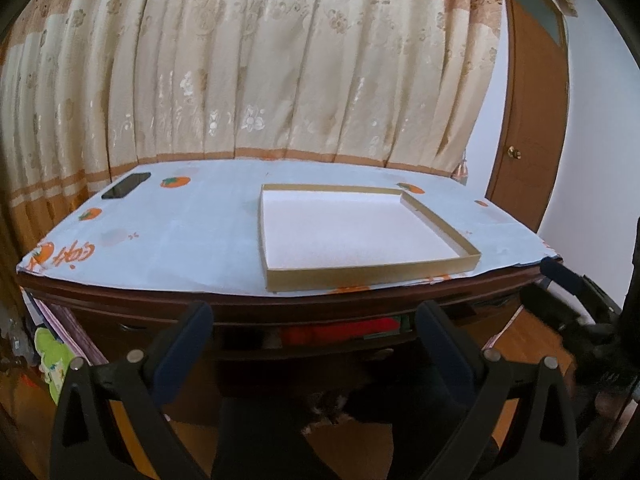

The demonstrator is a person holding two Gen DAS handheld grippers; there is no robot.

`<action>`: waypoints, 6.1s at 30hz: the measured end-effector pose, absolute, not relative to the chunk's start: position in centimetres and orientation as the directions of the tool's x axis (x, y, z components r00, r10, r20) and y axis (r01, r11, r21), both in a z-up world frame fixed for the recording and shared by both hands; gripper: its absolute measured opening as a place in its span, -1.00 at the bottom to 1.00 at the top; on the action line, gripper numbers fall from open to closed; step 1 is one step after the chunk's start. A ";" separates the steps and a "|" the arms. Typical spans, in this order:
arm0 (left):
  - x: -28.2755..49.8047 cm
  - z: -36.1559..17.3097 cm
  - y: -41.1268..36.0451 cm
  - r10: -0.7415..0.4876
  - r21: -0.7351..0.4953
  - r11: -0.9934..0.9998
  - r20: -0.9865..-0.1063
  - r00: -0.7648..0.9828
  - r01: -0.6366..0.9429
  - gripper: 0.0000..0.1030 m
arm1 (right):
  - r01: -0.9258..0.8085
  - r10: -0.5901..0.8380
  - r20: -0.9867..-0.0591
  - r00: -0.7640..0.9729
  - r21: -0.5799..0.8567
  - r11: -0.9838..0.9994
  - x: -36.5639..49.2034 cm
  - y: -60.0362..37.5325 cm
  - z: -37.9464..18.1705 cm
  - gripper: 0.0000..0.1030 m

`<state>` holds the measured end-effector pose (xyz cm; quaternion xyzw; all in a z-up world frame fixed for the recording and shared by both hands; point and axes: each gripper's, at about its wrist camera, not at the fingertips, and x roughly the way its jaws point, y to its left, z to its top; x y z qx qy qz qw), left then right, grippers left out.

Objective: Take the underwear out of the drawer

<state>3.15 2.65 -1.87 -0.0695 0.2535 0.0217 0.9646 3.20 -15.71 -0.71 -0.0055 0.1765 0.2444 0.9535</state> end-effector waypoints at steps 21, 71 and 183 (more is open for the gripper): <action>9.1 -5.4 4.2 0.075 -0.099 0.984 -0.533 0.843 -0.150 1.00 | -0.379 0.377 -0.045 0.925 -0.182 0.907 10.3 -14.8 -5.5 0.98; 11.7 -7.6 4.6 0.089 -0.078 0.983 -0.583 0.808 -0.165 1.00 | -0.353 0.358 -0.045 0.933 -0.311 0.882 12.1 -12.2 -11.3 0.98; 4.2 -4.1 1.3 0.095 -0.015 0.993 -0.475 0.875 -0.116 1.00 | -0.461 0.361 -0.348 0.866 -0.273 0.844 3.2 -14.7 -11.0 0.98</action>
